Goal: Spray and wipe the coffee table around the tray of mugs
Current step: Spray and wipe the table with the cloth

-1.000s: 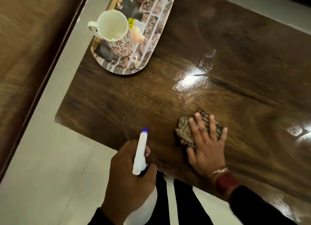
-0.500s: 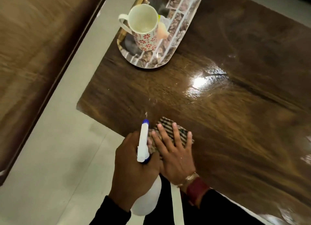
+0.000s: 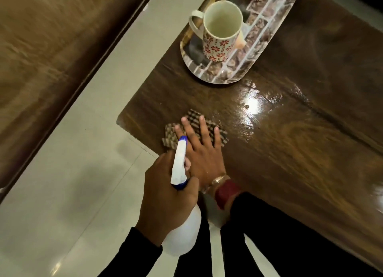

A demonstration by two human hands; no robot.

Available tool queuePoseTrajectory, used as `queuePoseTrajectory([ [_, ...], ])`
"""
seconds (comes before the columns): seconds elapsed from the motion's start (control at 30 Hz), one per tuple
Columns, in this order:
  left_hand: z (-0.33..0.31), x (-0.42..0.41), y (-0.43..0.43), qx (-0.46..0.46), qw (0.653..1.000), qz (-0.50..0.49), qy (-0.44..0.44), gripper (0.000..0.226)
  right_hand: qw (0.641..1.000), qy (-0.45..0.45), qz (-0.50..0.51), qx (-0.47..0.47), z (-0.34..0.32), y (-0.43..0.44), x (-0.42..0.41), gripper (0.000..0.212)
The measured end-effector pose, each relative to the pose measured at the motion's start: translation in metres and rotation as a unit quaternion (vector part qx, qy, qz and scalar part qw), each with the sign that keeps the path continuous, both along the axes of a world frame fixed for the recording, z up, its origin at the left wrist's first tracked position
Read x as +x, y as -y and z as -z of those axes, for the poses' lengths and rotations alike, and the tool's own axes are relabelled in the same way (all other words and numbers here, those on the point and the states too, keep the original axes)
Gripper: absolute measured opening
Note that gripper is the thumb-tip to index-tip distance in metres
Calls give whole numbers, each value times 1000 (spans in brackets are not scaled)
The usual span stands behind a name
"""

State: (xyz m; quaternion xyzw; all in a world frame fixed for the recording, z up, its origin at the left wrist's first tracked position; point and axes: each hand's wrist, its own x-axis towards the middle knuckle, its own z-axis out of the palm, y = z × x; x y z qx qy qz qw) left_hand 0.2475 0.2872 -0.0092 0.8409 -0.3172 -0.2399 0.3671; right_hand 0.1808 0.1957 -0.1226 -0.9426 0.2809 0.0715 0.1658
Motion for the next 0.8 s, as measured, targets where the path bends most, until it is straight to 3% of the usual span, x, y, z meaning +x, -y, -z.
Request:
queuePoseTrajectory([
  [0.1, -3, 19, 6, -9, 1000, -12, 21, 25, 1000, 14, -17, -1, 2, 2, -31, 76],
  [0.2, -3, 37, 7, -17, 999, -26, 24, 27, 996, 9, 88, -11, 1, 16, -22, 80],
  [0.33, -4, 54, 0, -27, 999, -14, 22, 33, 976, 16, 218, 2, 1, 33, 59, 81],
  [0.47, -7, 64, -3, -23, 998, -36, 37, 18, 997, 5, 78, 4, 0, 14, 108, 84],
  [0.57, -5, 74, -7, -25, 998, -29, 59, 23, 998, 22, -61, -3, -1, -6, 92, 70],
  [0.63, -3, 79, -9, -19, 996, -30, 76, 24, 995, 29, -94, 14, 3, 3, 78, 68],
  [0.8, -7, 88, -14, -18, 998, -32, 51, 25, 993, 30, 115, 3, 3, 42, 136, 77],
])
